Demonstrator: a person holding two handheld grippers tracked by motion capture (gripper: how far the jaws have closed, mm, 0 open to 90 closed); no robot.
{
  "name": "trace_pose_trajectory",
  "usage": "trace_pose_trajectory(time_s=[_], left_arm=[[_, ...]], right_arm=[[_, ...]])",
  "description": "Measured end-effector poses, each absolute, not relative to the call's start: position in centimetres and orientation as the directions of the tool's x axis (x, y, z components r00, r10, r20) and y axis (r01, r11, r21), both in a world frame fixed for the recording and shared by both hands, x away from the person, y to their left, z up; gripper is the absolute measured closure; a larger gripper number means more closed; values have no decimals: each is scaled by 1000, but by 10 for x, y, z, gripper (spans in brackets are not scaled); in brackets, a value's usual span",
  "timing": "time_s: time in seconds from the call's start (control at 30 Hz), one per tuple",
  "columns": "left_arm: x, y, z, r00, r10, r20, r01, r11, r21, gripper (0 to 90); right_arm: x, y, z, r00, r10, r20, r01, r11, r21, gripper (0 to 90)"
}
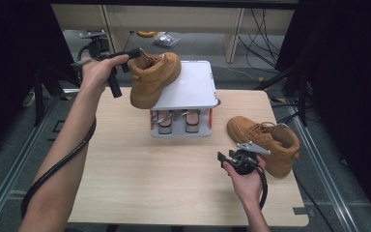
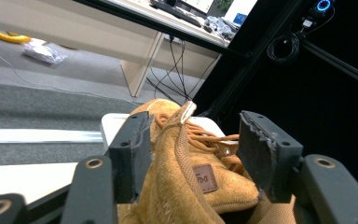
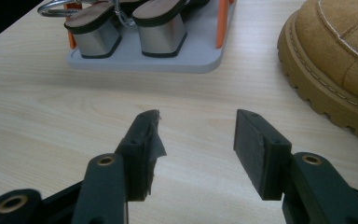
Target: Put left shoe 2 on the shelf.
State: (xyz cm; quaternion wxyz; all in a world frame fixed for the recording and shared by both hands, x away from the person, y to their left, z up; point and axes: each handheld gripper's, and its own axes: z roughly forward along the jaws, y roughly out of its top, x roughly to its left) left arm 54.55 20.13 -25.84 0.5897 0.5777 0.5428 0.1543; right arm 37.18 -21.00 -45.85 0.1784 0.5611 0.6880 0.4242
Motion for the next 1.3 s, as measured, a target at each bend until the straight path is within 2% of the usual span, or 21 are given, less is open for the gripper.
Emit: trace_pose_trajectory(time_s=[0.2, 0.37, 0.43, 0.47, 0.57, 0.67, 0.73, 0.77, 0.83, 0.87, 0.93, 1.3], left_arm=[[526, 227, -260, 372, 791, -486, 421, 323, 848, 551], [509, 247, -266, 383, 789, -480, 404, 325, 855, 732], [503, 253, -274, 385, 797, -465, 395, 313, 864, 786], [499, 256, -281, 380, 817, -434, 392, 282, 876, 820], [497, 258, -304, 371, 831, -415, 429, 243, 870, 890], [498, 251, -327, 384, 823, -419, 486, 206, 850, 894], [498, 245, -339, 386, 844, -373, 487, 157, 859, 895], [499, 244, -342, 389, 840, -379, 490, 160, 857, 895], [500, 240, -348, 409, 836, -366, 482, 142, 864, 896], [503, 241, -350, 435, 838, -328, 452, 112, 885, 896], [501, 237, -352, 397, 841, -367, 492, 142, 859, 896], [506, 226, -364, 408, 845, -345, 498, 111, 860, 896]], right_arm=[[371, -206, -457, -298, 923, 244, 625, -4, 780, 509], [373, -203, -455, -309, 920, 240, 624, 6, 781, 523], [374, -203, -453, -330, 917, 224, 611, 26, 791, 564], [373, -200, -451, -311, 917, 249, 623, -1, 783, 599], [376, -196, -446, -355, 909, 217, 602, 45, 797, 739], [381, -181, -440, -373, 896, 241, 602, 37, 798, 839], [387, -174, -434, -418, 882, 218, 577, 72, 814, 884], [389, -166, -429, -425, 878, 221, 576, 74, 814, 900], [396, -158, -423, -451, 869, 203, 561, 98, 822, 900], [398, -154, -420, -461, 865, 201, 557, 105, 824, 900], [405, -146, -415, -478, 859, 185, 544, 124, 830, 900], [438, -95, -387, -548, 816, 185, 496, 140, 857, 900]])
